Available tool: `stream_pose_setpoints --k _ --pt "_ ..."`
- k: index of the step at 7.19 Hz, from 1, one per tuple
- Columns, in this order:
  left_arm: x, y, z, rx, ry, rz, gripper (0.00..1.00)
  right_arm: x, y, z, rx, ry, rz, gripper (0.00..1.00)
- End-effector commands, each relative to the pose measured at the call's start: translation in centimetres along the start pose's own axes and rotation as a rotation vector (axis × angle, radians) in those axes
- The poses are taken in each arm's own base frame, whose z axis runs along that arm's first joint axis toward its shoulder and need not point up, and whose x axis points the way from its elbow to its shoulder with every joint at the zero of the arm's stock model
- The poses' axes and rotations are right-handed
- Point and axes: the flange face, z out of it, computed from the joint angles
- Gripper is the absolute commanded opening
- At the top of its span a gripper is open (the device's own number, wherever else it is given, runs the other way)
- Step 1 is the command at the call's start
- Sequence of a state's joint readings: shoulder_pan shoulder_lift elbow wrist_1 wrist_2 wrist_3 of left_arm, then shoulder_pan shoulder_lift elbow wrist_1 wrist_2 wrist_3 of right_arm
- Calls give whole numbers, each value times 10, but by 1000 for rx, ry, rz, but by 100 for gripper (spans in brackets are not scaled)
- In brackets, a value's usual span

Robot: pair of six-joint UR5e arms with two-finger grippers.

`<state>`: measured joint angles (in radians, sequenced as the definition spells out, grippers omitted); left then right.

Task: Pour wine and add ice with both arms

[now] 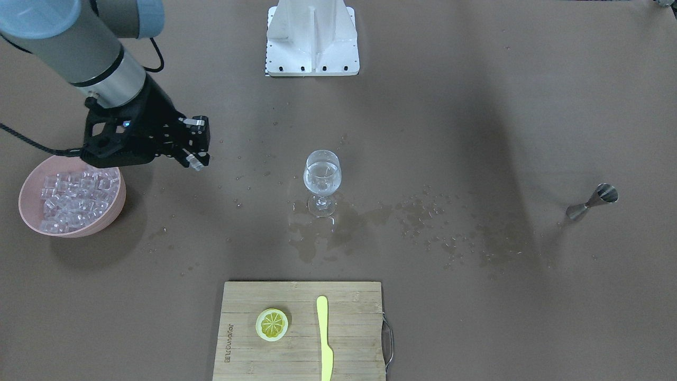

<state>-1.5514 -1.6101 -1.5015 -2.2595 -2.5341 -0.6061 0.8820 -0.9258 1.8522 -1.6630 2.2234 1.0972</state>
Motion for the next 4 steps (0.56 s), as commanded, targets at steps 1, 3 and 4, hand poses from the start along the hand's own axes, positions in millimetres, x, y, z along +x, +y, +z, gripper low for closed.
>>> stream_pose_setpoints --k 1,3,4 --pt "-4 1 2 -4 -3 -6 98 -108 29 20 42 -22 78 0" --pt "-4 1 2 -5 -3 -8 98 -156 28 36 51 -10 95 0" --pt "-2 0 2 -3 -2 -4 98 -158 30 40 56 -17 86 0"
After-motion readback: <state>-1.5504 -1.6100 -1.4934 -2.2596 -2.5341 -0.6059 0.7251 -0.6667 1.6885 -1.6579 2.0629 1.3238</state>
